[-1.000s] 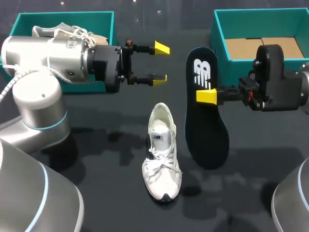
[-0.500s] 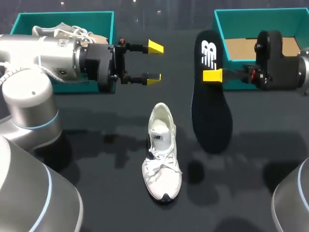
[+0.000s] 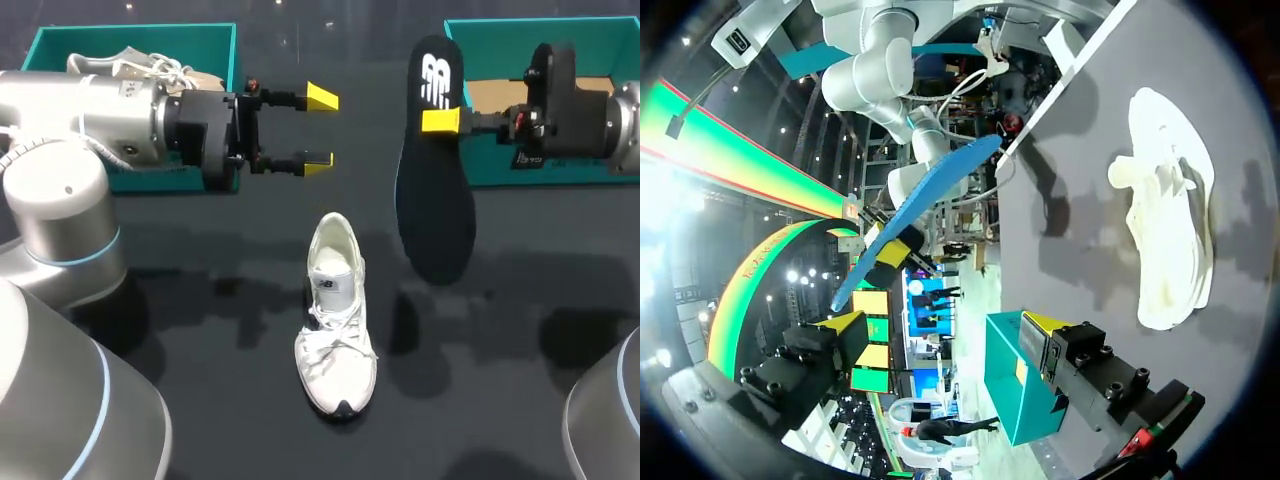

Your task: Take the shoe out of the shoebox, open the shoe tongue, remove and reinsert the insole, then place the shoe into the shoebox

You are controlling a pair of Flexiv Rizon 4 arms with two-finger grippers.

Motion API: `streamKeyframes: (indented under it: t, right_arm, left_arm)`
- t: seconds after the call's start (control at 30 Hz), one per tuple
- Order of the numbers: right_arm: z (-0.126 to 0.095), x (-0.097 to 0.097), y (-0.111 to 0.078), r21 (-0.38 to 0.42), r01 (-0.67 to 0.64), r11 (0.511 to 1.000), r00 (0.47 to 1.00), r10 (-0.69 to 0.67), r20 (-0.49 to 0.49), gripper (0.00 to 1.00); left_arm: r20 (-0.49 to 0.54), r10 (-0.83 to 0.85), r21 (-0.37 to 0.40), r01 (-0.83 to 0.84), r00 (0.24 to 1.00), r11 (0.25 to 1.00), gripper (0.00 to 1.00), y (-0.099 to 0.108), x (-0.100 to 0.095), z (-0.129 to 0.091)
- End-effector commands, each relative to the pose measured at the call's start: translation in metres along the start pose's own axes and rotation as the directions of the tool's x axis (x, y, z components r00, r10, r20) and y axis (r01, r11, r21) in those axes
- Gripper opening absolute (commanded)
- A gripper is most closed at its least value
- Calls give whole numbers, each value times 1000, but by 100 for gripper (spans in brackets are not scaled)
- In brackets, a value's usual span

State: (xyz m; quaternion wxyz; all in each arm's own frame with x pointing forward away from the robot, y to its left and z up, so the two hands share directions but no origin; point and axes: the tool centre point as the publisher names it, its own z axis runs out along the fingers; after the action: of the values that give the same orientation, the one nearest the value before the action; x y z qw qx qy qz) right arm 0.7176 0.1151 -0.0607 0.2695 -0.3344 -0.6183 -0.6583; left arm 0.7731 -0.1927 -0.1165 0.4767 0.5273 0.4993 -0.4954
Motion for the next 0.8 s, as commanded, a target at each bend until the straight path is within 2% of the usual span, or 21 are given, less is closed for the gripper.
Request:
streamKeyframes:
  t: [0.03, 0.07, 0.6, 0.8]
  right_arm:
    - [7, -35, 26, 28, -93, 995, 995, 94, -36, 0]
    - [7, -39, 26, 42, -106, 993, 994, 106, -3, 0]
    - [7, -39, 26, 42, -106, 993, 994, 106, -3, 0]
    - [8, -44, 33, 30, -171, 985, 985, 171, -6, 0]
  left_arm:
    - [2, 2, 0, -2, 1000, 1000, 100, 1, 1, 2]
    - [2, 2, 0, -2, 1000, 1000, 100, 1, 1, 2]
    - [2, 2, 0, -2, 1000, 1000, 100, 1, 1, 2]
    - [2, 2, 0, -2, 1000, 1000, 100, 1, 1, 2]
